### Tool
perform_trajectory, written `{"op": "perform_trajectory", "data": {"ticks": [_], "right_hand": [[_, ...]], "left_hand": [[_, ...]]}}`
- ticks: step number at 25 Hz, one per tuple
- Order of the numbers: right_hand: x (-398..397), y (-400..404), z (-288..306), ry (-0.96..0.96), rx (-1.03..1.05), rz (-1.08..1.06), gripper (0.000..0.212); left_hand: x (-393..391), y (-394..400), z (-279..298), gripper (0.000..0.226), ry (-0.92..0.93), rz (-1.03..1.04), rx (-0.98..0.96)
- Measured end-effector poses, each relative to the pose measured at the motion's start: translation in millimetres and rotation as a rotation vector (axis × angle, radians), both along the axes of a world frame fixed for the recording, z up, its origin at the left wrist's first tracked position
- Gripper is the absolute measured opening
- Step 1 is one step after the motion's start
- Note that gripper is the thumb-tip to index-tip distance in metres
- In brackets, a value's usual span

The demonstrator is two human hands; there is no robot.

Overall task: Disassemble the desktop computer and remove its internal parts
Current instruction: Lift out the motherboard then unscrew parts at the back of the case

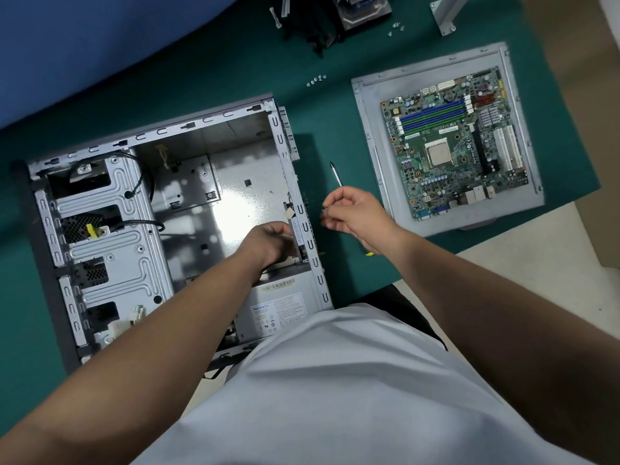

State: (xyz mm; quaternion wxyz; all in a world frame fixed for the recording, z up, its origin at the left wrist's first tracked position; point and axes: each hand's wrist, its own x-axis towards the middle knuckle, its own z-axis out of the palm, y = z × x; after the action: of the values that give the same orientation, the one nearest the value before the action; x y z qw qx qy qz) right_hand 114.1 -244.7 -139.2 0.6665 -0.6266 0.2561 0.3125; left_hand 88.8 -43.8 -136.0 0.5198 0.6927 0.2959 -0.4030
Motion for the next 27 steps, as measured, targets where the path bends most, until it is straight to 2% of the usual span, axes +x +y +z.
{"op": "perform_trajectory", "data": {"ticks": [10, 17, 23, 27], "right_hand": [[9.9, -1.8, 8.3, 0.018, -0.083, 0.048, 0.011], [70.0, -19.3, 11.2, -0.057, -0.432, 0.089, 0.016], [144.4, -17.8, -4.0, -0.087, -0.615, 0.154, 0.019], [182.4, -4.7, -16.9, -0.134, -0.659, 0.184, 0.019]], "left_hand": [[3.2, -0.1, 3.1, 0.025, -0.001, 0.006, -0.049], [12.3, 18.6, -10.7, 0.037, 0.038, -0.120, -0.154], [22.2, 26.6, -25.8, 0.033, 0.087, -0.176, -0.244], [23.9, 32.7, -33.8, 0.014, 0.122, -0.179, -0.323]]}}
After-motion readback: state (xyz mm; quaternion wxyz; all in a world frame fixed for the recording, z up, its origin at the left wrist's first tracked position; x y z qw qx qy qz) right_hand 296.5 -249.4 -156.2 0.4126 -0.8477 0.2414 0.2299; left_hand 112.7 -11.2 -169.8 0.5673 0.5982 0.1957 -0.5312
